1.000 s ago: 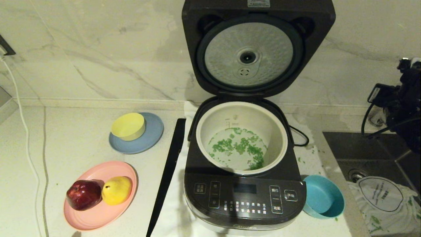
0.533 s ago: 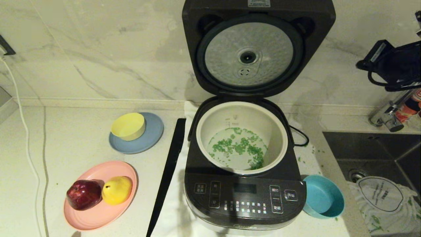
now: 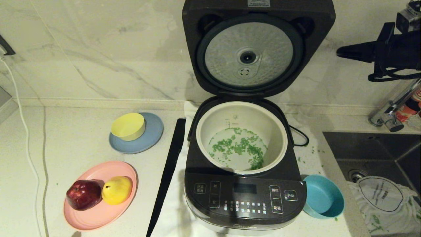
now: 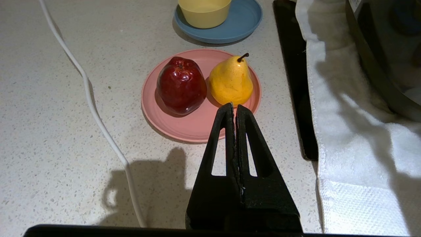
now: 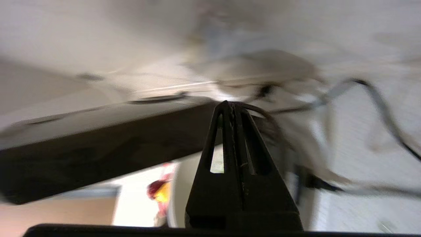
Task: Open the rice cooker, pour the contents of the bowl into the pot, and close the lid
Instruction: Close the rice cooker
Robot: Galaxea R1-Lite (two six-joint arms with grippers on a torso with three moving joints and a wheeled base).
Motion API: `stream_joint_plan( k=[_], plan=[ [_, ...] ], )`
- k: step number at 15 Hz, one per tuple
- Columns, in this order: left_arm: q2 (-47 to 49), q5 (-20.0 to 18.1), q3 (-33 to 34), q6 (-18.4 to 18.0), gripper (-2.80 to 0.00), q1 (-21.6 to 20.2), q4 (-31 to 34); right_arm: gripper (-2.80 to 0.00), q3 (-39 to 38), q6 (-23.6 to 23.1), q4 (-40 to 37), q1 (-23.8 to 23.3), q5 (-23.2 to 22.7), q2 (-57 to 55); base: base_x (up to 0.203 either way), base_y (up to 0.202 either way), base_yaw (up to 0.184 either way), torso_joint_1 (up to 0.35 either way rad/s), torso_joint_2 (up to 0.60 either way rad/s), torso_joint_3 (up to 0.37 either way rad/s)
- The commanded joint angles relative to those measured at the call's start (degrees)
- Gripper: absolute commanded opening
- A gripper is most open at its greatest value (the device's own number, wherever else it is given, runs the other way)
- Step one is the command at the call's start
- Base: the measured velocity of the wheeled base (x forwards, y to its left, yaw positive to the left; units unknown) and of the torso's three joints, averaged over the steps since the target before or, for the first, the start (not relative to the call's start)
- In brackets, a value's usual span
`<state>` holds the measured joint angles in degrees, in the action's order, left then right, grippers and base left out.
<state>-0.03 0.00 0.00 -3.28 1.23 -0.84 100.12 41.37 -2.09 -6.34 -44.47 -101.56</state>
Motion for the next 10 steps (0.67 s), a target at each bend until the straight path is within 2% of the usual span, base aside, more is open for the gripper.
stream_joint_plan(
  k=[1, 4, 10],
  plan=[
    [-0.1, 0.0, 0.5, 0.0, -2.80, 0.0, 0.0, -2.80, 0.9, 3.7, 6.5, -0.1, -4.4, -4.1, 0.000, 0.000, 0.000, 0.000, 0.00, 0.000],
    [-0.1, 0.0, 0.5, -0.1, -2.80, 0.0, 0.0, -2.80, 0.2, 5.7, 15.7, 0.8, -5.1, -6.6, 0.000, 0.000, 0.000, 0.000, 0.00, 0.000],
    [-0.1, 0.0, 0.5, 0.0, -2.80, 0.0, 0.0, -2.80, 2.3, 5.9, 21.9, 5.8, -5.0, -10.4, 0.000, 0.000, 0.000, 0.000, 0.00, 0.000]
  ],
)
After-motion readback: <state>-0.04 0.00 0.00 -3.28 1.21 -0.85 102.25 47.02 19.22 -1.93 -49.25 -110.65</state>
